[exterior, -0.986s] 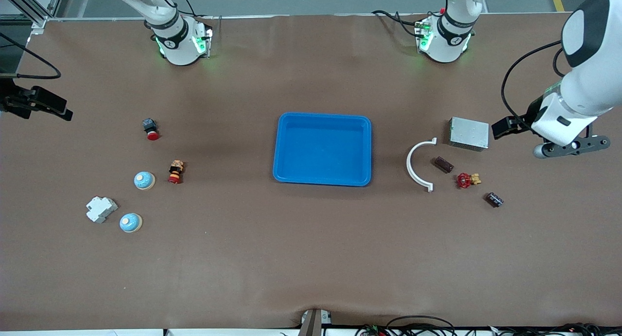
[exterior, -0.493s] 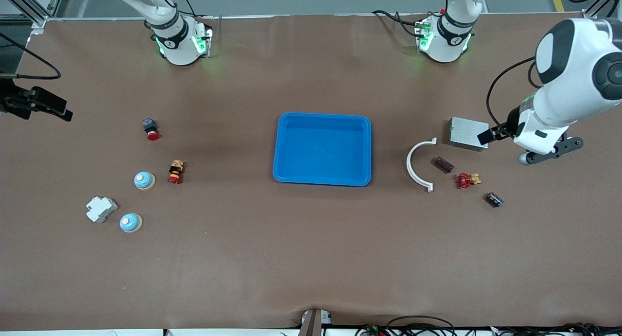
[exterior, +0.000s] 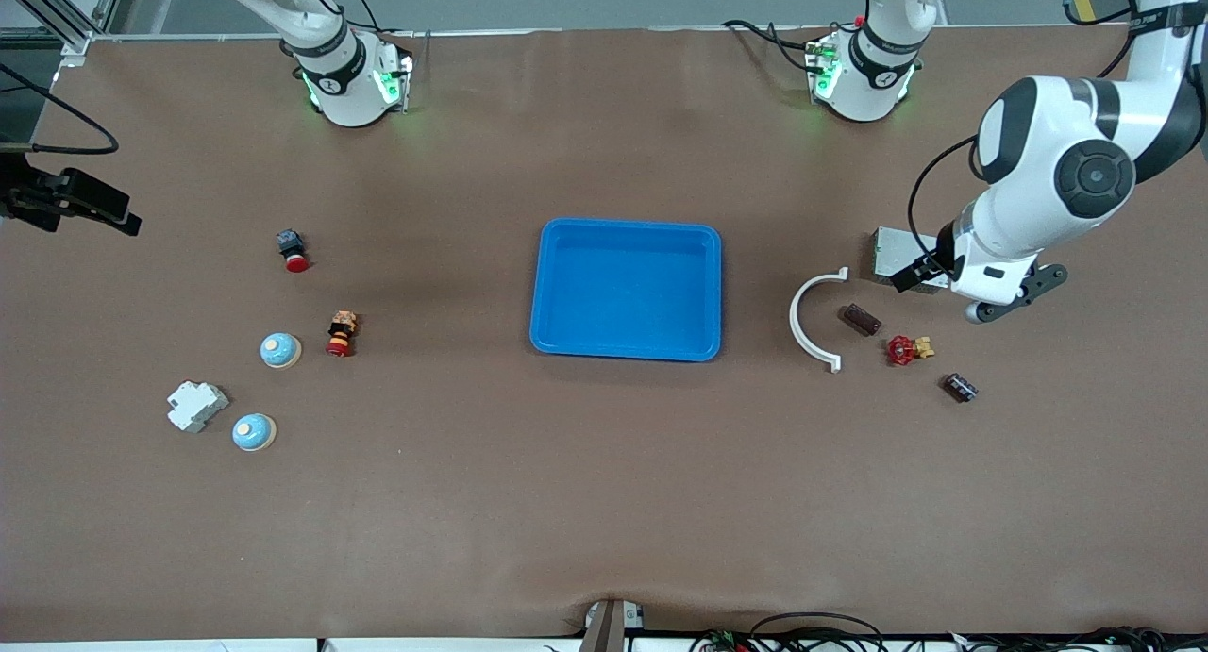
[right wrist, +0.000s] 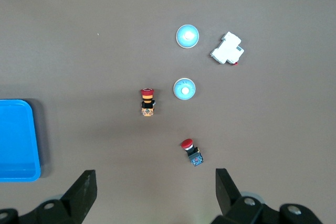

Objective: Place electrolytic capacitor and blue bell in tray
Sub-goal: 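Grasp the capacitor with the left gripper while the right gripper reaches a bell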

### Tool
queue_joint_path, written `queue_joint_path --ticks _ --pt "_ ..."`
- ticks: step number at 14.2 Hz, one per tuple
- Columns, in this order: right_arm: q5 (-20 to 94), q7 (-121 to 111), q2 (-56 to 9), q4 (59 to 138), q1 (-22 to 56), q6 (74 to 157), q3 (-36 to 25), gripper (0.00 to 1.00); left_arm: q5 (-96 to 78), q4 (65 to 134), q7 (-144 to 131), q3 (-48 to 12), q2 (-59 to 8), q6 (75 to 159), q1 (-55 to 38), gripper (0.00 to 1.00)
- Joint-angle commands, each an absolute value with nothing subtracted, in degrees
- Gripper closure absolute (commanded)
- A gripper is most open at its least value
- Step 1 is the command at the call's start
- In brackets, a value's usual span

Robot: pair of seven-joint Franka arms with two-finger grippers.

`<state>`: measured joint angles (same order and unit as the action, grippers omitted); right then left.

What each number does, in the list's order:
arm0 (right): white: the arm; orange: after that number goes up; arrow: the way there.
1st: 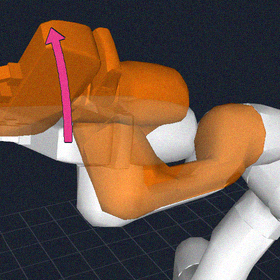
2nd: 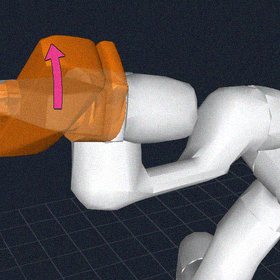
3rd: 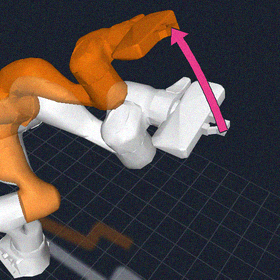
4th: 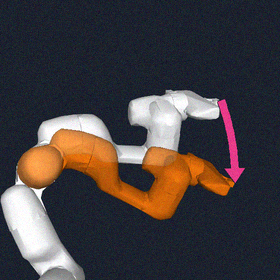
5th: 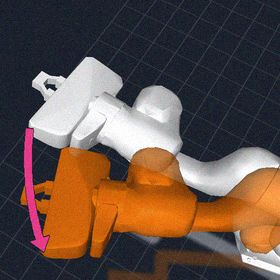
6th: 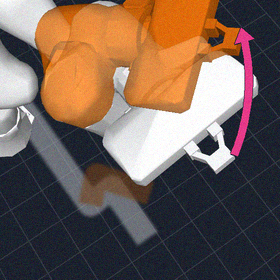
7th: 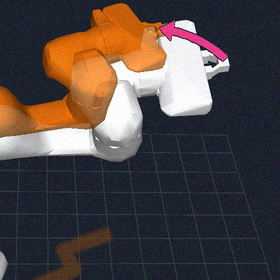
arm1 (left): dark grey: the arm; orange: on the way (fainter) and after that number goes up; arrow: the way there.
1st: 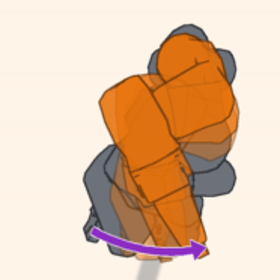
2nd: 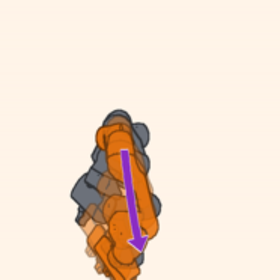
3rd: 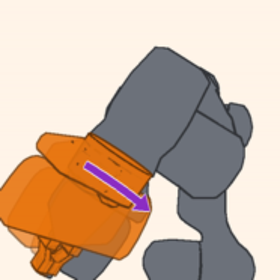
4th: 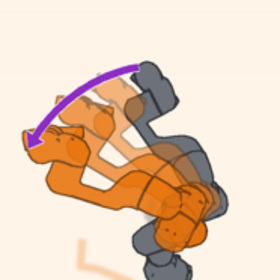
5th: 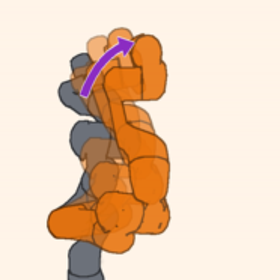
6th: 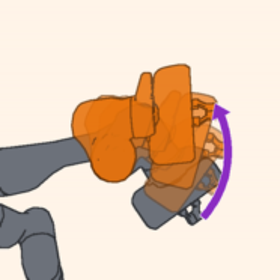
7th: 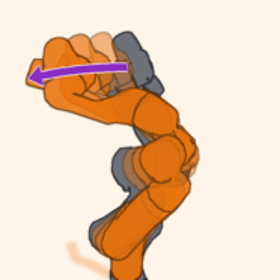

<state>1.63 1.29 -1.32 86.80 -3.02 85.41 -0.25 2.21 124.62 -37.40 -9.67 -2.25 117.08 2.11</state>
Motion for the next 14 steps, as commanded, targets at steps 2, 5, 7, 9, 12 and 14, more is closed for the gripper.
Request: queue_joint_path --ticks 2,5,7,9,12,14 --pt "2.37 1.85 1.04 96.36 -3.77 93.38 -0.18 0.0 1.06 127.96 -42.17 -9.84 -3.07 121.54 2.37 0.0" --pt "2.37 1.93 5.26 114.2 -3.87 109.9 -0.18 0.0 1.14 127.7 -47.97 -9.84 -6.84 123.56 2.37 0.0" --pt "2.55 1.93 5.63 123.79 -3.95 120.79 -0.26 0.0 1.06 127.62 -50.18 -9.84 -8.6 124.28 2.29 0.0" --pt "2.55 1.93 4.75 129.26 -3.96 129.07 -0.26 0.0 1.05 127.79 -50.36 -9.84 -9.92 124.97 2.37 0.0" --pt "2.55 1.93 -0.59 131.57 -4.04 135.86 -0.26 0.0 1.06 127.71 -51.5 -9.76 -12.82 127.61 2.46 0.0" --pt "2.55 1.85 -5.16 131.57 -4.83 140.07 -0.26 0.0 1.05 127.44 -52.64 -9.76 -14.67 129.8 2.55 0.0"
